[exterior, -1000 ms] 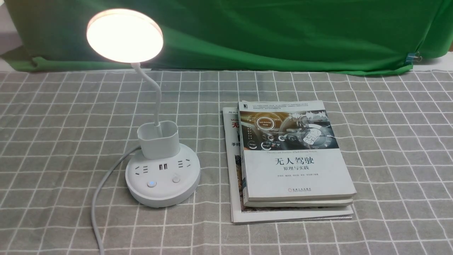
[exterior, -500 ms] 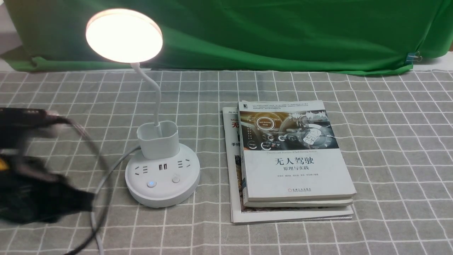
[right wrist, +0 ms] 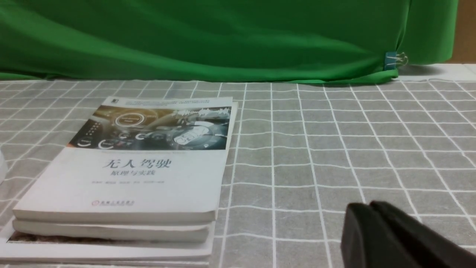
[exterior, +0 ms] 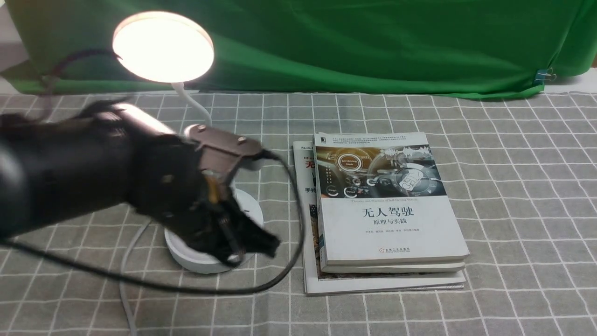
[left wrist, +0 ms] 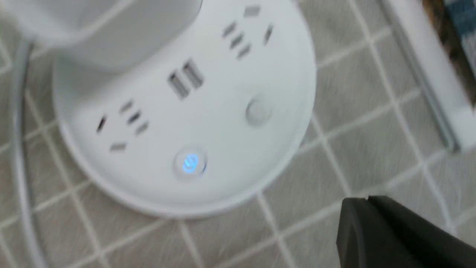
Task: Turn off the desk lamp on the grey coffee tablecloth by hand.
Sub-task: 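Press the power button on the round power strip under the lamp with the left gripper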
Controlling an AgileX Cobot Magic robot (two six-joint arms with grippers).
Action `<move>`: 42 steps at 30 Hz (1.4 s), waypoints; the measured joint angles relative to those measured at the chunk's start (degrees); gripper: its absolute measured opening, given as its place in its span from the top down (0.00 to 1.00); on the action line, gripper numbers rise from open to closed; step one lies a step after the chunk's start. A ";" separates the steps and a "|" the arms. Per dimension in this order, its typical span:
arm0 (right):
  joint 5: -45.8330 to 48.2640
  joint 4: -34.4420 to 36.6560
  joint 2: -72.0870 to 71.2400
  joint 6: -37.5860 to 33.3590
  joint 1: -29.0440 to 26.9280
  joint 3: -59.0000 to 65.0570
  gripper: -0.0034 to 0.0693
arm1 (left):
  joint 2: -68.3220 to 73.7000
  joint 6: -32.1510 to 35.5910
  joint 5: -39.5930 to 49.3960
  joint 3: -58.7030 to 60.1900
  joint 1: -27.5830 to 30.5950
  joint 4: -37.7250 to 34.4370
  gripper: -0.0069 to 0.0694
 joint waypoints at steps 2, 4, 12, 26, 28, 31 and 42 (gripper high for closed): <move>0.00 0.00 0.00 0.00 0.00 0.00 0.90 | 2.62 -2.58 -0.46 -2.10 -0.16 0.87 0.92; 0.00 0.00 0.00 0.00 0.00 0.00 0.90 | 4.82 -4.03 -0.47 -3.84 -0.11 1.46 0.92; 0.00 0.00 0.00 0.00 0.00 0.00 0.90 | 11.09 -9.49 0.82 -8.20 0.54 5.28 0.92; 0.00 0.00 0.00 0.00 0.00 0.00 0.90 | 13.17 -12.54 -0.49 -8.41 3.88 4.96 0.92; 0.00 0.00 0.00 0.00 0.00 0.00 0.90 | 13.89 -12.65 -0.49 -8.41 3.88 4.96 0.92; 0.00 0.00 0.00 0.00 0.00 0.00 0.90 | 14.41 -12.65 -0.69 -8.76 3.88 5.15 0.92; 0.00 0.00 0.00 0.00 0.00 0.00 0.90 | 14.78 -12.68 -1.29 -9.33 3.88 5.34 0.92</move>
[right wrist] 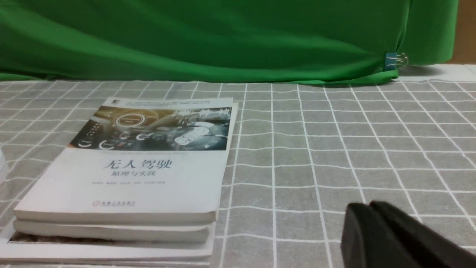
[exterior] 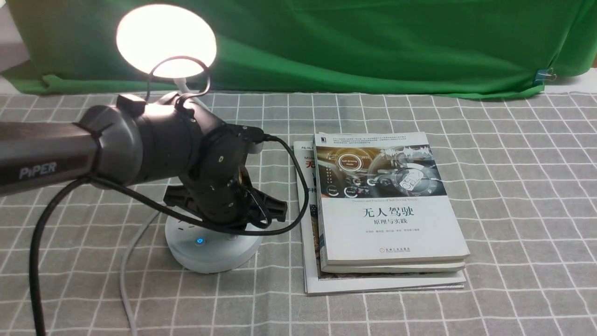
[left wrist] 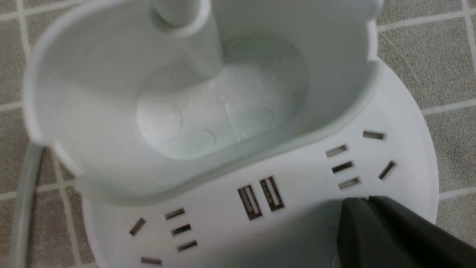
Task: Turn off the desk lamp on the grey coffee tablecloth by hand.
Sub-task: 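Press the power button on the round power strip under the lamp with the left gripper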
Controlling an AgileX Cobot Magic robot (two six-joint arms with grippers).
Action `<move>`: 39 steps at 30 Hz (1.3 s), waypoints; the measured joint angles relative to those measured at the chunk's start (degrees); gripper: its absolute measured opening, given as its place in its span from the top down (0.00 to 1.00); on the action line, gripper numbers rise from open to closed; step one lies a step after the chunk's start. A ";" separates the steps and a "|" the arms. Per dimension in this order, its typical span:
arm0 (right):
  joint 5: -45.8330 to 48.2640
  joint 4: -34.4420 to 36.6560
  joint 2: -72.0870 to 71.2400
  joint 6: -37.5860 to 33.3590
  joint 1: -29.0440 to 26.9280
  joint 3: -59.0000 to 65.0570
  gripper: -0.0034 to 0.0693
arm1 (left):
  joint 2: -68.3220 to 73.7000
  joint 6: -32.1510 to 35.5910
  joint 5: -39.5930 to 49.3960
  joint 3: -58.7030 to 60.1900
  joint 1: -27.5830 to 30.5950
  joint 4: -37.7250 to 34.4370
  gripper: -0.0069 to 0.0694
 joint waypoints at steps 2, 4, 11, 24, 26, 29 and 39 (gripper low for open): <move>0.00 0.00 0.00 0.00 0.00 0.00 0.90 | -0.62 0.06 0.29 0.31 0.00 -0.29 0.92; 0.00 0.00 0.00 0.00 0.00 0.00 0.90 | -2.26 0.12 1.05 0.55 0.00 -0.64 0.92; 0.00 0.00 0.00 0.00 0.00 0.00 0.90 | -4.28 0.12 1.62 0.55 0.00 -0.84 0.92; 0.00 0.00 0.00 0.00 0.00 0.00 0.90 | -3.44 0.07 -9.12 7.92 0.00 -0.37 0.92; 0.00 0.00 0.00 0.00 0.00 0.00 0.90 | -3.62 0.07 -10.48 8.55 0.00 -0.16 0.92; 0.00 0.00 0.00 0.00 0.00 0.00 0.90 | -4.06 0.01 -10.48 8.69 0.00 -0.15 0.92; 0.00 0.00 0.00 0.00 0.00 0.00 0.90 | -9.21 -0.09 -8.00 9.61 0.00 -0.42 0.92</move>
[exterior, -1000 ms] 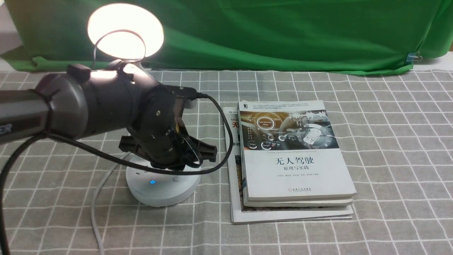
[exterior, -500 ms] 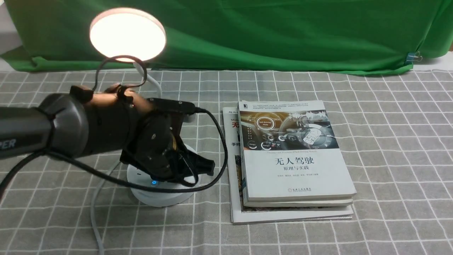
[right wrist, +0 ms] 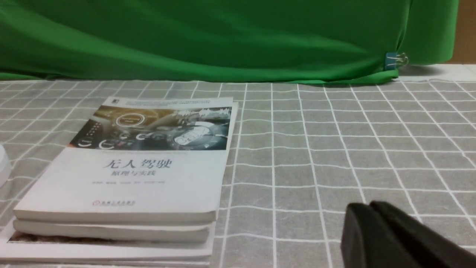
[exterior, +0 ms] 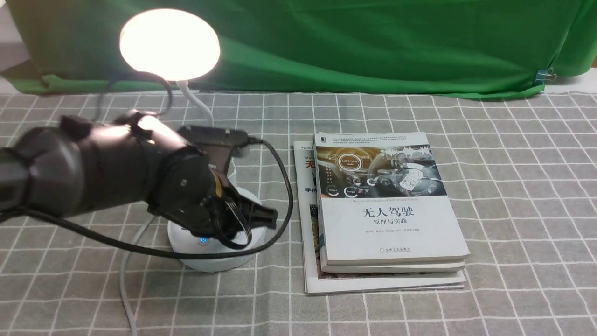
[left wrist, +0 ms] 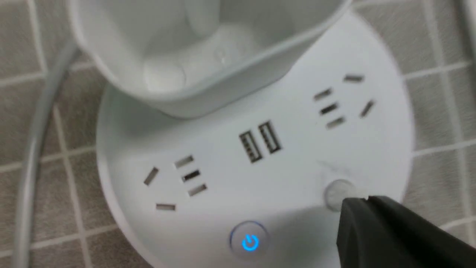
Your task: Turn off the desk lamp on the grey coffee tablecloth by hand.
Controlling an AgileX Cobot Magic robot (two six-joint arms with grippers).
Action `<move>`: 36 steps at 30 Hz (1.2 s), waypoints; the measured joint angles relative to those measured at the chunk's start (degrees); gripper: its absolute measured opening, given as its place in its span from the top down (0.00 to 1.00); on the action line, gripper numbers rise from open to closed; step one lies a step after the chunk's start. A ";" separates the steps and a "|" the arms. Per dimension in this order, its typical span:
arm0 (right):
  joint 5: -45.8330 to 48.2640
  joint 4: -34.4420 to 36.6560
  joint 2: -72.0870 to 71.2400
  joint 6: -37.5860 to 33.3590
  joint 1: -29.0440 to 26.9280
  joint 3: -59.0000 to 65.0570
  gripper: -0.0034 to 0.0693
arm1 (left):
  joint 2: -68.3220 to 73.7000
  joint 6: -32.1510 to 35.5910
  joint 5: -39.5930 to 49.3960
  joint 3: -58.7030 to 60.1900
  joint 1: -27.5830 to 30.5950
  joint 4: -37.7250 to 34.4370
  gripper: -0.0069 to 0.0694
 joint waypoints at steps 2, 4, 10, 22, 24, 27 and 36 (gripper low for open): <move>0.00 0.00 0.00 0.00 0.00 0.00 0.90 | -0.33 -0.07 -0.25 0.00 0.00 0.00 0.92; 0.00 0.00 0.00 0.00 0.00 0.00 0.90 | -0.26 -0.12 -1.00 0.00 0.00 0.00 0.92; 0.00 0.00 0.00 0.00 0.00 0.00 0.90 | 1.62 -0.17 -4.80 0.00 0.00 0.00 0.92; 0.00 0.00 0.00 0.00 0.00 0.00 0.90 | 4.96 -0.35 -3.95 -0.39 0.00 1.04 0.92; 0.00 0.00 0.00 0.00 0.00 0.00 0.90 | 4.55 -0.35 -3.95 -0.34 0.00 1.16 0.92; 0.00 0.00 0.00 0.00 0.00 0.00 0.90 | 2.68 -0.35 -3.80 0.00 0.00 1.12 0.92; 0.00 0.00 0.00 0.00 0.00 0.00 0.90 | -7.04 -0.35 -5.04 7.16 -1.19 -0.62 0.92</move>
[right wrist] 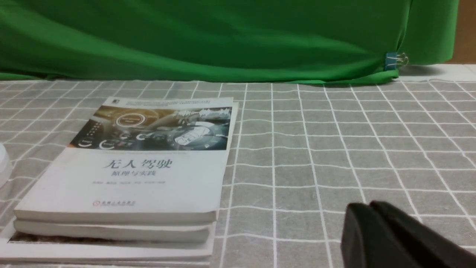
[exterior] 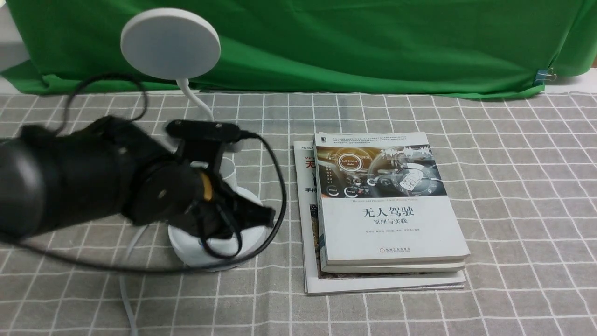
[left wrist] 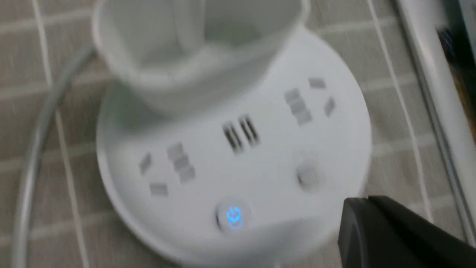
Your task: Turn off the desk lamp on the grey coffee tablecloth by hand.
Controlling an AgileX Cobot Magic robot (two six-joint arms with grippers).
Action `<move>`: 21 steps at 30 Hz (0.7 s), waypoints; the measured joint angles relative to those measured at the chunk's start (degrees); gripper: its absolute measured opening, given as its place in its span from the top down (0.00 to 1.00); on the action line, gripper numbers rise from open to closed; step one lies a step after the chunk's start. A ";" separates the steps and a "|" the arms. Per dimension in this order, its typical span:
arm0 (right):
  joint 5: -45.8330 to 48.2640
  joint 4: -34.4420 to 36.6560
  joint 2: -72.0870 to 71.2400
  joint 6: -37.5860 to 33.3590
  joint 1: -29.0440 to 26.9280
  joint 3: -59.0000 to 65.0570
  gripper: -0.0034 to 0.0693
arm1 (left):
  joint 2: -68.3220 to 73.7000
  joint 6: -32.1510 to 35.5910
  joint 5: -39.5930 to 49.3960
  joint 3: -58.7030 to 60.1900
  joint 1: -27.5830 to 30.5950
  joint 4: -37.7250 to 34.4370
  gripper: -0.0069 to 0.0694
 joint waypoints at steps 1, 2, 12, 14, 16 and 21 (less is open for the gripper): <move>0.00 0.00 0.00 0.00 0.00 0.00 0.90 | -2.12 0.00 -0.73 1.62 -0.42 -0.25 0.92; 0.00 0.00 0.00 0.00 0.00 0.00 0.90 | -2.56 0.00 -0.88 2.05 -0.54 -0.34 0.92; 0.00 0.00 0.00 0.00 0.00 0.00 0.90 | -34.98 0.00 -21.75 27.64 -4.19 -3.92 0.92; 0.00 0.00 0.00 0.00 0.00 0.00 0.90 | -39.06 -0.05 -25.87 31.25 -4.19 -4.10 0.92; 0.00 0.00 0.00 0.00 0.00 0.00 0.90 | -42.09 -0.05 -28.90 34.13 -4.19 -4.10 0.92; 0.00 0.00 0.00 0.00 0.00 0.00 0.90 | -48.73 0.07 -36.09 43.22 -4.19 -4.21 0.91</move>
